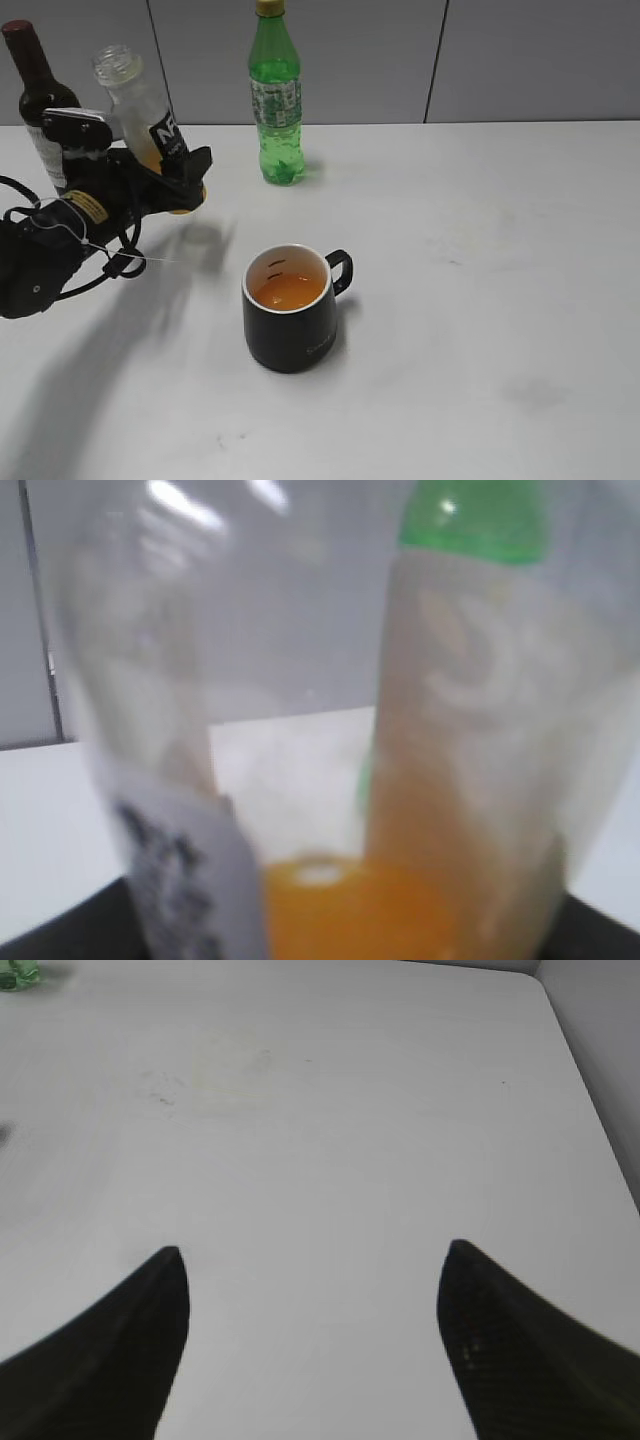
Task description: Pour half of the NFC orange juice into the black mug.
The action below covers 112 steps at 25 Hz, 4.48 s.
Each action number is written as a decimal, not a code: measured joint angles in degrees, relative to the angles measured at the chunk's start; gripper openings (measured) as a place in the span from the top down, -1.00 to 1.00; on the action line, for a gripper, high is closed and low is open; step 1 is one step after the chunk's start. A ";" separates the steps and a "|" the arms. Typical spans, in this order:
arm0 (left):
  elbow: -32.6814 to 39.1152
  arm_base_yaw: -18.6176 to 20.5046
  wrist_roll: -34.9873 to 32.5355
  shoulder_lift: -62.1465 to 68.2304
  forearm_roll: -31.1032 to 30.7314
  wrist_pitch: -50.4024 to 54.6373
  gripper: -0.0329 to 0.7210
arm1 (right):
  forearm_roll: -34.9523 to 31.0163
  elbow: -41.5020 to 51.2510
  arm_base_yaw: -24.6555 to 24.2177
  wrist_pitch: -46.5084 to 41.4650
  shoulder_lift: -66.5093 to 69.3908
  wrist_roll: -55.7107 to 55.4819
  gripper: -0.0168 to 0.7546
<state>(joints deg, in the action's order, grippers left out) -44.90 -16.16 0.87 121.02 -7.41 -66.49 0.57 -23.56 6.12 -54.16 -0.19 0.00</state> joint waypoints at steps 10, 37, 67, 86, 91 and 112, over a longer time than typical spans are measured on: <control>-6.08 1.21 -0.87 5.10 0.65 7.23 -0.32 | -0.04 0.00 0.00 0.00 0.00 0.00 -0.57; -8.46 1.21 -0.87 9.36 1.03 7.72 -0.85 | -0.04 0.00 0.00 0.00 0.00 0.00 -0.57; 12.80 1.16 -2.23 -37.64 2.14 56.98 -0.77 | -0.04 0.00 0.00 0.00 0.00 0.00 -0.57; 6.56 1.16 -2.23 -93.42 3.60 130.00 -0.67 | -0.04 0.00 0.00 0.00 0.00 0.00 -0.57; 6.73 1.16 -2.29 -107.35 3.54 134.31 -0.65 | -0.04 0.00 0.00 0.00 0.00 0.00 -0.57; 17.09 1.16 -9.79 -115.07 8.57 128.87 -0.63 | -0.04 0.00 -0.04 0.00 0.00 0.00 -0.56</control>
<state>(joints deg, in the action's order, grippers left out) -27.81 -15.01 -8.92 5.95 1.16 62.38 0.53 -23.56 6.08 -54.16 -0.19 0.00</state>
